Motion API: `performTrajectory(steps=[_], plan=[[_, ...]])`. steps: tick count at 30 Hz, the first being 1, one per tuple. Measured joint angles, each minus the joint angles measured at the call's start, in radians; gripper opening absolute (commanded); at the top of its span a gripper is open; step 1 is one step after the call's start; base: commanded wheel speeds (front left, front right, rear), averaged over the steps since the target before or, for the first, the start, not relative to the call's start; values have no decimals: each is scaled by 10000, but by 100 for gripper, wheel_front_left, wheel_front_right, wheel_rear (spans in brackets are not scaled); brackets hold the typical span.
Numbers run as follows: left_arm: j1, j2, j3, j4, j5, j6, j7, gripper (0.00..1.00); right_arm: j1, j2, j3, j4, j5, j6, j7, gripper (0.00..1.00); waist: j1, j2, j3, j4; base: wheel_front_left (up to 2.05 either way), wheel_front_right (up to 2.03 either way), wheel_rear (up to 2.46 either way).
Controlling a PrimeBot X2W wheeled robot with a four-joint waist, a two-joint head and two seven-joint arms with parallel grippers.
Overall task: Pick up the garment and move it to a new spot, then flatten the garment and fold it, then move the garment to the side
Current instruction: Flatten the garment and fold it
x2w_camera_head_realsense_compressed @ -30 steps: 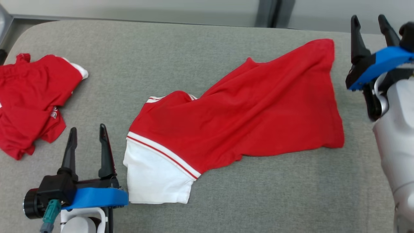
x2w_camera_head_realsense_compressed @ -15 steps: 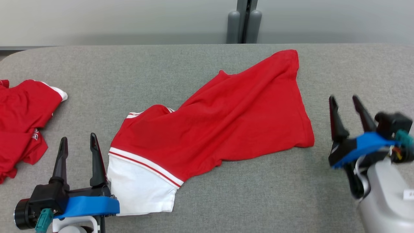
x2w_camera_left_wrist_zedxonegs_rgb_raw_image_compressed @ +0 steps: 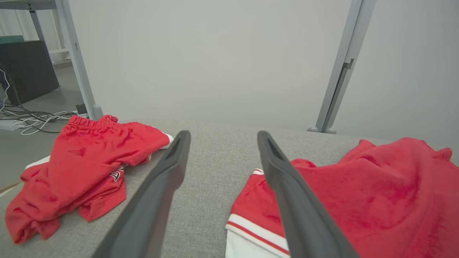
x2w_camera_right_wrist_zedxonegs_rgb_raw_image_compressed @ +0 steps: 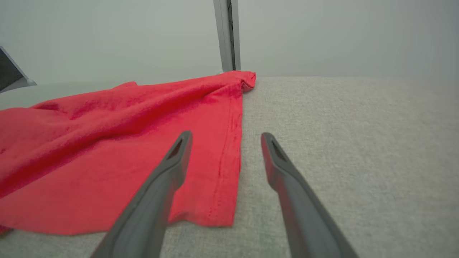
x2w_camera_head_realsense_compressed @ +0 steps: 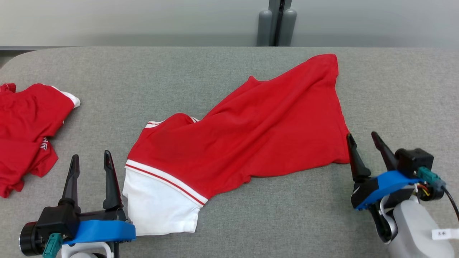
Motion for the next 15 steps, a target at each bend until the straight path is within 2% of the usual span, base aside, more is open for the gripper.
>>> performTrajectory(steps=[7,15], plan=[[-97,-2,-182,-19,0,12,0,100,-1133,-165,21,1774,-305,0,90,100,0,0,208,232,0,0,0],[-226,-2,-320,-23,0,88,2,100,-1867,105,58,3751,-184,-2,82,100,1,0,466,545,0,0,0]])
